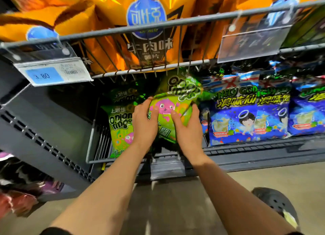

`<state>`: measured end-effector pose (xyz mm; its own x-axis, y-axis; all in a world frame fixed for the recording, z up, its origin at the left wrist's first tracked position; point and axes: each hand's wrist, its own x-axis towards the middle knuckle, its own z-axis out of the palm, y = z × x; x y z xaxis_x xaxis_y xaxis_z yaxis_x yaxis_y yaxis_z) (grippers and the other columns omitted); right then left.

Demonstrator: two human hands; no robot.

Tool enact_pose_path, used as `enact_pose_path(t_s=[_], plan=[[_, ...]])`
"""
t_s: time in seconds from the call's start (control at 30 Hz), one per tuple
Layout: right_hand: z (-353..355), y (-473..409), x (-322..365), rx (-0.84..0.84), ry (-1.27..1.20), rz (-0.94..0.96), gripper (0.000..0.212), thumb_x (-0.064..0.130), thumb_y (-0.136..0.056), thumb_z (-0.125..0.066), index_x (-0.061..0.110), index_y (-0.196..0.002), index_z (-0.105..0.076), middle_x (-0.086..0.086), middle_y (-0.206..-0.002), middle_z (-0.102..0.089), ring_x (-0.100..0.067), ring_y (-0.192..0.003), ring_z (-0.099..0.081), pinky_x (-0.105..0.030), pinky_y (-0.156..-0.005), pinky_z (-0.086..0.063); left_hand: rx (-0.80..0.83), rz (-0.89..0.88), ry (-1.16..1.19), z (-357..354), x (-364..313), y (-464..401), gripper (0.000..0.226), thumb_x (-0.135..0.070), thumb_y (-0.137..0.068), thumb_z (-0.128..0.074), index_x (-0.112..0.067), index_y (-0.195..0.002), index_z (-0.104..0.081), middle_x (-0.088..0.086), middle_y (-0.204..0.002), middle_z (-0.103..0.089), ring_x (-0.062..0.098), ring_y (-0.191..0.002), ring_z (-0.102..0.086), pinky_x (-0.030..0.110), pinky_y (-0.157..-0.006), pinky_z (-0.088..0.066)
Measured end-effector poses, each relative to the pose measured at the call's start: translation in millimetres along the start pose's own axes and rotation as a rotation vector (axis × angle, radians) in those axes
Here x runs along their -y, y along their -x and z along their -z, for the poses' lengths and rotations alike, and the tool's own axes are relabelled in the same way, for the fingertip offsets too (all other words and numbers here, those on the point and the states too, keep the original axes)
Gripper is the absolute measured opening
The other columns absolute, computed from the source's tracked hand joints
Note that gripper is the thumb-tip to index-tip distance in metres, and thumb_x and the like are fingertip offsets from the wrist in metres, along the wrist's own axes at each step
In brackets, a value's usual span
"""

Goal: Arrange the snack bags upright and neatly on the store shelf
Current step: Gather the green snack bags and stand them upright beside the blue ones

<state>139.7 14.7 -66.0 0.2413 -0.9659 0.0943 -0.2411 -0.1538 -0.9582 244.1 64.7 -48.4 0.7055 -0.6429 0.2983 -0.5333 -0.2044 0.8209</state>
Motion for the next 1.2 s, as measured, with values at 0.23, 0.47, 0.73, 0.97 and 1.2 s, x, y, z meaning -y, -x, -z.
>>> enact_pose_path(t_s=[0.23,0.47,0.73,0.97,1.2], plan=[[-0.2,-27.5,-38.3,0.237,0.161,-0.157,0.05,0.024,-0.075,-0.068,0.021,-0.118,-0.044,-0.006,-0.113,-0.061,-0.025,-0.105,-0.058,-0.036,-0.088,-0.046,0.15,0.217,0.108,-27.4,36.9,19.1,0.038,-0.011,-0.091,-0.058,-0.012,-0.128,-0.054,-0.001,-0.112,-0.059,0.016,-0.109,-0.056,0.017,-0.083,-0.036],[-3.5,-65.6,-32.6,0.063,-0.059,-0.271,0.083,0.046,-0.084,-0.063,0.006,-0.145,-0.024,-0.011,-0.145,-0.04,-0.022,-0.133,-0.04,-0.03,-0.109,-0.03,0.204,0.396,0.077,-38.5,43.7,-3.0,0.09,-0.05,-0.083,-0.064,-0.009,-0.15,-0.02,0.008,-0.154,-0.031,0.023,-0.141,-0.03,0.034,-0.114,-0.026],[-32.8,-77.5,-42.4,0.124,0.041,-0.066,0.062,0.036,-0.091,-0.057,0.033,-0.146,-0.028,0.001,-0.131,-0.057,-0.019,-0.123,-0.052,-0.023,-0.1,-0.037,0.151,0.602,0.362,-51.2,50.5,-38.1,0.075,-0.05,-0.091,-0.05,-0.005,-0.146,-0.027,0.009,-0.15,-0.036,0.023,-0.138,-0.034,0.031,-0.109,-0.026],[-36.0,-80.3,-62.5,-0.035,0.078,-0.234,0.083,0.063,-0.082,-0.052,0.013,-0.142,-0.025,-0.016,-0.141,-0.046,-0.031,-0.129,-0.045,-0.036,-0.105,-0.035,0.194,0.634,0.34,-75.0,58.8,-47.5,0.095,-0.07,-0.072,-0.058,-0.01,-0.143,-0.034,0.009,-0.147,-0.04,0.028,-0.132,-0.044,0.037,-0.11,-0.035],[-51.1,-96.5,-66.9,0.027,0.056,-0.12,0.068,0.051,-0.093,-0.043,0.03,-0.149,-0.012,-0.009,-0.142,-0.043,-0.028,-0.129,-0.044,-0.044,-0.109,-0.035,0.226,0.635,0.279,-76.9,59.6,-61.4,0.077,-0.062,-0.089,-0.042,-0.003,-0.137,-0.037,0.011,-0.11,-0.055,0.02,-0.087,-0.05,0.026,-0.074,-0.035]])
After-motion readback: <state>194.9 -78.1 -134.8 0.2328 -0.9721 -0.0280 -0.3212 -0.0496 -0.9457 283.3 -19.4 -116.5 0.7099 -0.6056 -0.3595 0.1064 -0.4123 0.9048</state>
